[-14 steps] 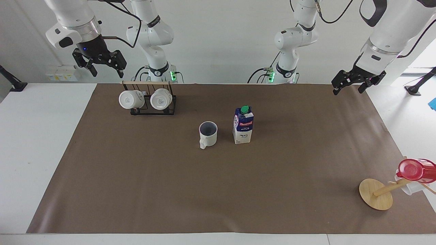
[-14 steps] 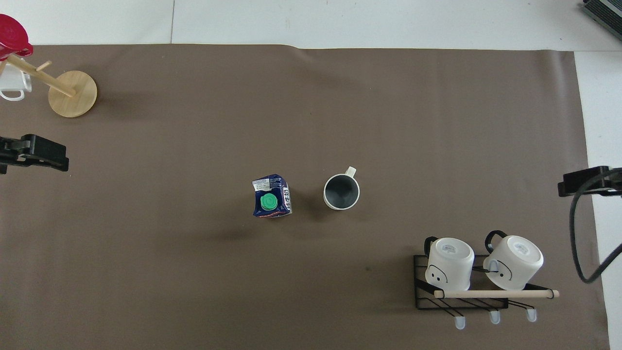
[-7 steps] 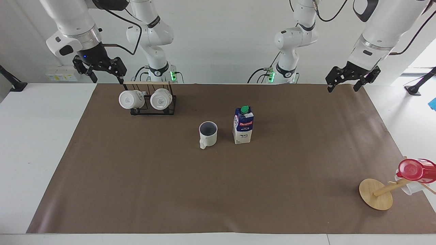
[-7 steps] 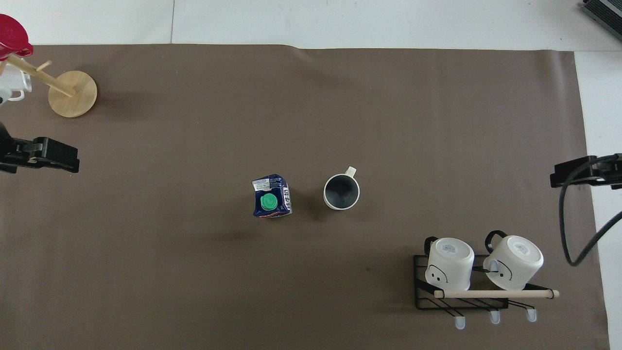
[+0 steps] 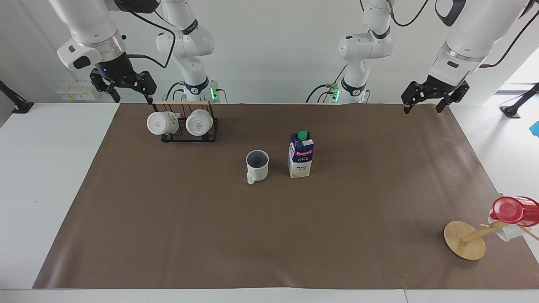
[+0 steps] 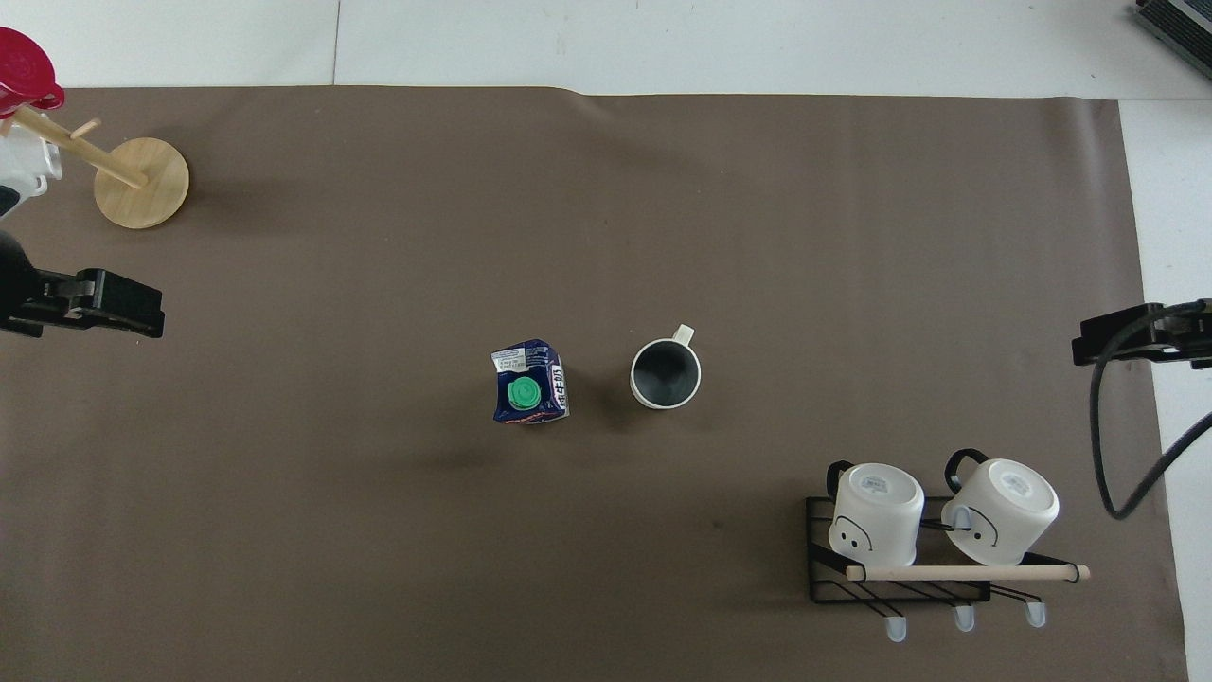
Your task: Place cup and milk on table
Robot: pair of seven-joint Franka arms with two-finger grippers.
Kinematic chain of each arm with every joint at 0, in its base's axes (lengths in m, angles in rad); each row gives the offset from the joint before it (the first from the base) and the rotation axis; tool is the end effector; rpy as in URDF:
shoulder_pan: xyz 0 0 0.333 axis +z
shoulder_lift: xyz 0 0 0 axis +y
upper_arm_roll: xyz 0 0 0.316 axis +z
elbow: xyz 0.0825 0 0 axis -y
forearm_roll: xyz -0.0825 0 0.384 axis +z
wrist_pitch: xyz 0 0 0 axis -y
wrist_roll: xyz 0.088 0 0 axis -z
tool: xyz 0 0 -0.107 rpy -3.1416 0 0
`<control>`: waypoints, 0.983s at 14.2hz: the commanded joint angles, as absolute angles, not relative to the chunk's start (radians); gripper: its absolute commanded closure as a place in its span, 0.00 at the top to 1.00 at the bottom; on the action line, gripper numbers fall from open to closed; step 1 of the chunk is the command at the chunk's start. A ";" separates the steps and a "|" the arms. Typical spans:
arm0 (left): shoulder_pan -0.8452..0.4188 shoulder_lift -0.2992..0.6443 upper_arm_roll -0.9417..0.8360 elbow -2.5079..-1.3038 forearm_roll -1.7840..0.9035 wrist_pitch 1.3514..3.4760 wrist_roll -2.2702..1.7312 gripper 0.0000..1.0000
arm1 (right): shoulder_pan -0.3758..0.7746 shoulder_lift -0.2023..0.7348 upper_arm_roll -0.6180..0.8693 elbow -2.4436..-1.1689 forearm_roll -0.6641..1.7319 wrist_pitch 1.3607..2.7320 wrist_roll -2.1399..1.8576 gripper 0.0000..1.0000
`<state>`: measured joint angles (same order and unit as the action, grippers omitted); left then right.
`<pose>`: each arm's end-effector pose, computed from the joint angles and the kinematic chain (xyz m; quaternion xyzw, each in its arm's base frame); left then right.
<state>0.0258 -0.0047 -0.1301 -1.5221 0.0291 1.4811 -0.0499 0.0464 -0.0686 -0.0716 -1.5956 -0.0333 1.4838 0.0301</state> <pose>0.5415 -0.0535 0.6422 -0.9994 0.0261 0.0170 0.0162 0.5237 -0.0184 0.6424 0.9993 -0.0286 -0.0216 0.0142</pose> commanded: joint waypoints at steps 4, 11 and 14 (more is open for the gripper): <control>0.008 -0.012 -0.121 -1.516 0.014 1.470 -0.051 1.00 | 0.040 -0.077 -0.067 -1.600 -0.020 1.491 0.045 1.00; 0.009 -0.012 -0.123 -1.516 0.014 1.473 -0.049 1.00 | 0.044 -0.078 -0.068 -1.580 -0.018 1.436 0.037 1.00; 0.014 -0.012 -0.123 -1.516 0.014 1.473 -0.048 1.00 | 0.046 -0.078 -0.064 -1.578 0.003 1.424 0.043 1.00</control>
